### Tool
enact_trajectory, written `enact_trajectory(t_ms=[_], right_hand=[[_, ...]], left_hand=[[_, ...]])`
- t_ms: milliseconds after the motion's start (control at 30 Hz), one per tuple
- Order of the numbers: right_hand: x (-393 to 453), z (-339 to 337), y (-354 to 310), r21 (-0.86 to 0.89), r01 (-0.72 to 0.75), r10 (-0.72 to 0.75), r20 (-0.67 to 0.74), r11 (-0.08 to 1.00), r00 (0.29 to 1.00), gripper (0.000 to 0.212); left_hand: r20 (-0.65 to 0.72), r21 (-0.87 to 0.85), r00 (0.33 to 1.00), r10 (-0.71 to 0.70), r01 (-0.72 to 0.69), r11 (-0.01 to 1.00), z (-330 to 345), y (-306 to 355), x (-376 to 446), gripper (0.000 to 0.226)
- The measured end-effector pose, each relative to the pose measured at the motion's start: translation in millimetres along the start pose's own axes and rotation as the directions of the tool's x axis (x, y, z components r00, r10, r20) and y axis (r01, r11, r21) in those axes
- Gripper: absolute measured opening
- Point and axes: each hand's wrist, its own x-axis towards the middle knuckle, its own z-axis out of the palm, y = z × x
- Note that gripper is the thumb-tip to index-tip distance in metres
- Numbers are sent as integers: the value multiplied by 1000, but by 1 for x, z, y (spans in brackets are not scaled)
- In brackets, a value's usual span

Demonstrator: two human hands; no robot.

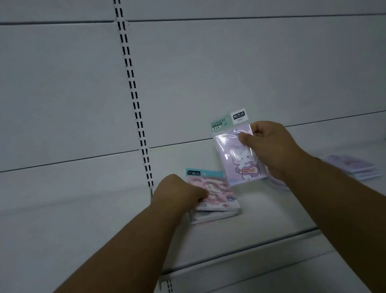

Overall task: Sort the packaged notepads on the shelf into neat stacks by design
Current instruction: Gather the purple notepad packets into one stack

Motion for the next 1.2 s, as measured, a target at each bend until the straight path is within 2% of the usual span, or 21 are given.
enact_trajectory(t_ms=[100, 233, 300, 333, 400, 433, 567, 767, 900, 1033, 1100, 1200], right_hand=[[2, -7, 7, 60, -4, 1, 41, 998, 999, 42], [5, -23, 13, 139, -17, 1, 113, 990, 994, 15], [6, -34, 15, 165, -29, 4, 151, 986, 988, 9], [5, -40, 16, 176, -41, 11, 164, 984, 986, 9], [5, -57, 19, 174, -56, 22, 194, 983, 981, 9], [5, -65, 20, 154, -63, 29, 210, 986, 977, 9], [8, -109, 31, 78, -78, 65, 159, 994, 985, 7], [19, -189, 61, -95, -157, 165, 79, 983, 983, 15], [33, -241, 87, -92, -261, 265, 35, 961, 964, 8], [67, -275, 115, -221, -238, 215, -122, 946, 969, 16], [84, -280, 129, -349, -225, 202, -101, 910, 974, 20], [107, -280, 149, -491, -211, 243, 3, 845, 970, 23]], left_hand=[[-68, 184, 998, 19, -6, 983, 0, 6, -7, 35], [-185, 227, 971, 149, -105, 968, 7, 26, -13, 17], [-242, 61, 944, 225, -217, 974, 15, 43, -16, 19], [-238, -106, 943, 232, -263, 959, 20, 54, -17, 23], [-154, -446, 966, 208, -256, 858, 30, 78, -19, 28], [-104, -545, 973, 204, -228, 807, 35, 91, -19, 29], [-3, -665, 962, 274, -207, 718, 67, 131, 1, 19], [67, -671, 925, 375, -236, 703, 130, 197, 15, 14], [135, -660, 923, 359, -187, 728, 178, 239, 23, 16], [116, -495, 927, 358, -258, 830, 225, 267, 45, 20], [116, -357, 935, 334, -275, 893, 245, 272, 58, 25], [114, -165, 959, 260, -239, 957, 264, 277, 77, 23]])
